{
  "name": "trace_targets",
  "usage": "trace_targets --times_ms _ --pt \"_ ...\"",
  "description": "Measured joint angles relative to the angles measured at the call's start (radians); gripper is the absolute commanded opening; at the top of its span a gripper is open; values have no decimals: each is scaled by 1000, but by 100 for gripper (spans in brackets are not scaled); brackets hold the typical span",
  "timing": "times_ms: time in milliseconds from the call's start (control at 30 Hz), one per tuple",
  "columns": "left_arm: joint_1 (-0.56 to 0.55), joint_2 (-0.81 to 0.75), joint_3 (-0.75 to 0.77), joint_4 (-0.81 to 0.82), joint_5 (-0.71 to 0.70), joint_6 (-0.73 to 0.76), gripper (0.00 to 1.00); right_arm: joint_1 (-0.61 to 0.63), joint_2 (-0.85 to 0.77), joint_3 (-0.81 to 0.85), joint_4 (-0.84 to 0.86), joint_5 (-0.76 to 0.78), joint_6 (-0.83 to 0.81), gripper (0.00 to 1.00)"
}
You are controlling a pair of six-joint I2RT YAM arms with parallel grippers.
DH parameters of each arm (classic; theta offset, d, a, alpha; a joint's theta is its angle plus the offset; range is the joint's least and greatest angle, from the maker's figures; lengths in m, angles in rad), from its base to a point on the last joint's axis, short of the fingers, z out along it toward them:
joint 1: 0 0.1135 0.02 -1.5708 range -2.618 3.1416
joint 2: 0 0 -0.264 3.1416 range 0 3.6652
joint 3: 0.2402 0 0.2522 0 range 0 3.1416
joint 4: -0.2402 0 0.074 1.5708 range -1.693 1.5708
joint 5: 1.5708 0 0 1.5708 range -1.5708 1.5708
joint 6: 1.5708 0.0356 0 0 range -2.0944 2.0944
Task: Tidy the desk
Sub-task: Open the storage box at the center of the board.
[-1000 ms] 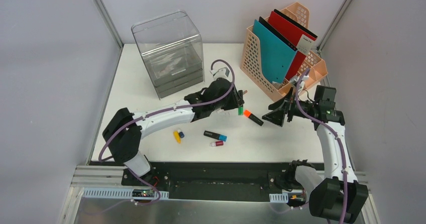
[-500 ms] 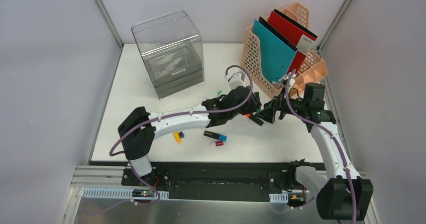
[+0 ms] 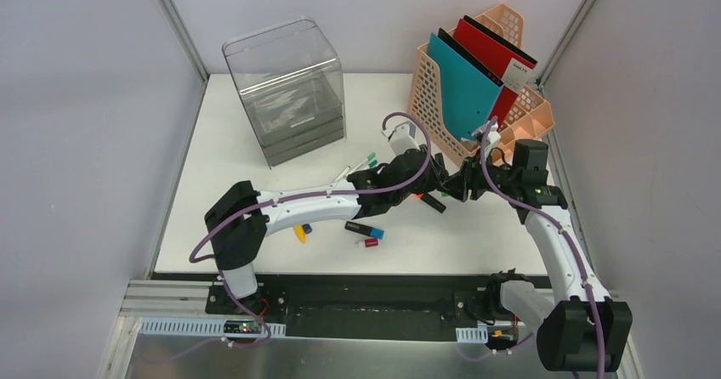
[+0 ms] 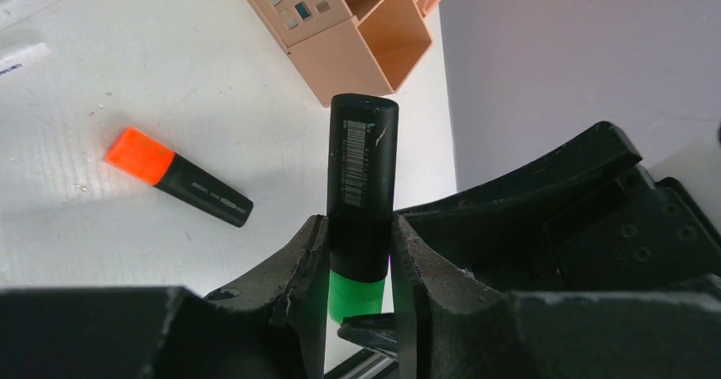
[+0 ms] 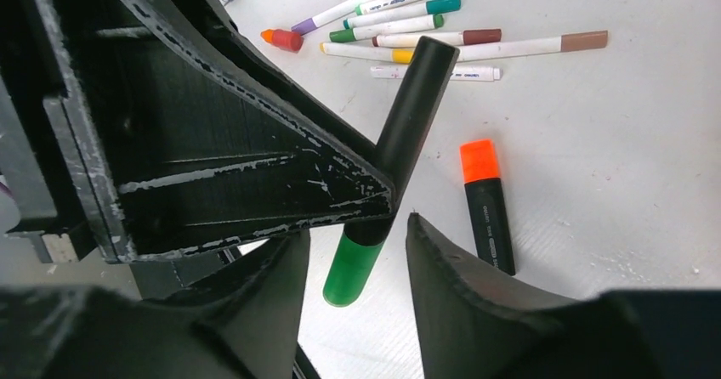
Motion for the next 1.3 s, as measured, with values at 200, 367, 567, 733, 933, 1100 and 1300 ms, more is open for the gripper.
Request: trace_targets --times_ms 200,367,567,733,933,1100,1300 --pt "-2 2 2 23 -3 -19 0 5 5 0 18 12 8 24" --pt "-2 3 2 20 -5 -21 0 5 20 0 24 39 10 2" --pt "-2 4 -4 29 -5 -19 26 5 26 1 20 41 3 0" --pt "-2 4 -31 68 0 7 45 5 38 13 -13 33 -29 0" --pt "-2 -35 -124 200 11 130 70 11 59 71 -158 -52 -153 0" --pt "13 -172 -291 319 81 333 87 12 64 112 -254 -93 -249 0" --pt "150 -387 -484 422 327 510 93 14 70 131 -332 -107 -320 0"
